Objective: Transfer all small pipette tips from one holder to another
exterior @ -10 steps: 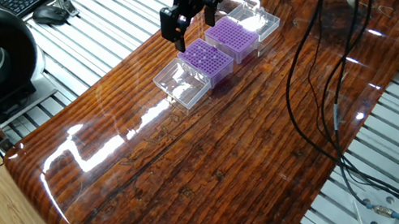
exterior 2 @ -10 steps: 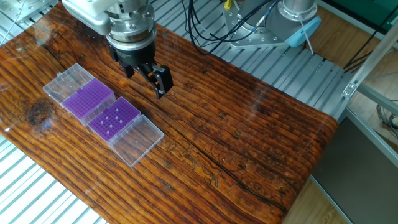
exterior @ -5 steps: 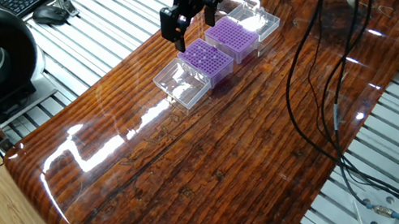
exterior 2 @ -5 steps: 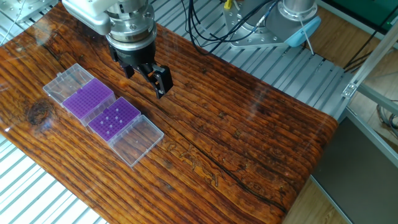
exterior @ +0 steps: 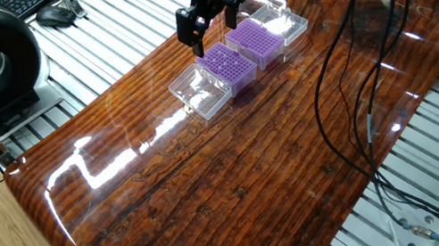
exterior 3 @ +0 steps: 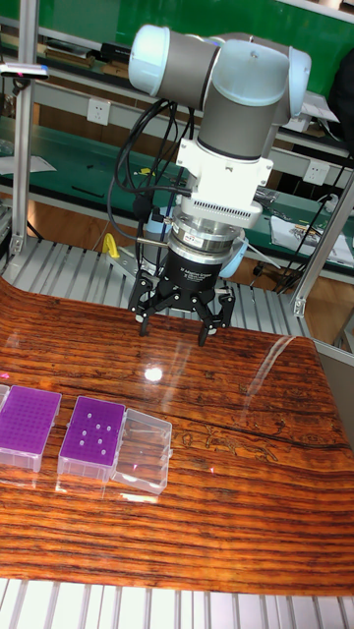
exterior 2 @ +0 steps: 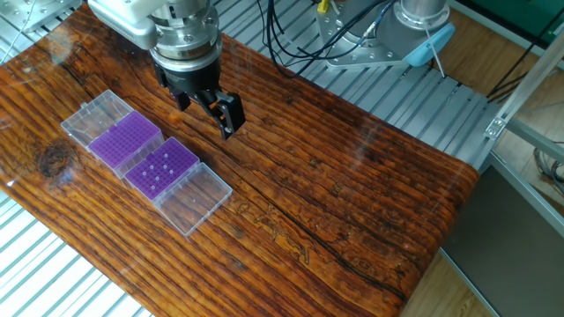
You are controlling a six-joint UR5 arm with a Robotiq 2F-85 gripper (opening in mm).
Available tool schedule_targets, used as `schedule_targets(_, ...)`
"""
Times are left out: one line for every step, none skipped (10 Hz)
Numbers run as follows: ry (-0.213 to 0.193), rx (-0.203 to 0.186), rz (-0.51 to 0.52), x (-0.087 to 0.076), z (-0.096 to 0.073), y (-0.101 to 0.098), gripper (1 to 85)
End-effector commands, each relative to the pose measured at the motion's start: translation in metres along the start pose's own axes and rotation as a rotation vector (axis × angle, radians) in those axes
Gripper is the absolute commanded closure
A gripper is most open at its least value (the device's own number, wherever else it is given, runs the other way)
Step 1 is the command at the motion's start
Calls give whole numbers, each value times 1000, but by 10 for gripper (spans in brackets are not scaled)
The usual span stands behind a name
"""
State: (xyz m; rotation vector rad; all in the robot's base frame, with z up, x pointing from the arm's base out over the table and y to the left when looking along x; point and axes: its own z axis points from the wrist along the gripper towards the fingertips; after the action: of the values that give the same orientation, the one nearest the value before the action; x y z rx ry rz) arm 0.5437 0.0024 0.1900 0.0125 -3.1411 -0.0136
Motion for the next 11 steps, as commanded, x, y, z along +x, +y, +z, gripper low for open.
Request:
schedule_targets(0, 0, 0, 0, 0, 2, 17)
schedule_targets(6, -27, 320, 0, 1, 9, 847)
schedule_targets(1, -28, 308, -1, 2, 9, 847)
schedule_targets(1, -28, 305, 0, 2, 9, 847)
schedule_targets(1, -28, 306, 0, 2, 9, 847)
schedule_targets(1, -28, 308, 0, 2, 9, 847)
schedule_targets(1, -28, 309, 0, 2, 9, 847)
schedule_targets(1, -26, 309, 0, 2, 9, 847)
schedule_targets(-1, -25, 309, -1, 2, 9, 847)
schedule_targets(-1, -23, 309, -1, 2, 8, 847)
schedule_targets(-1, -23, 309, -1, 2, 8, 847)
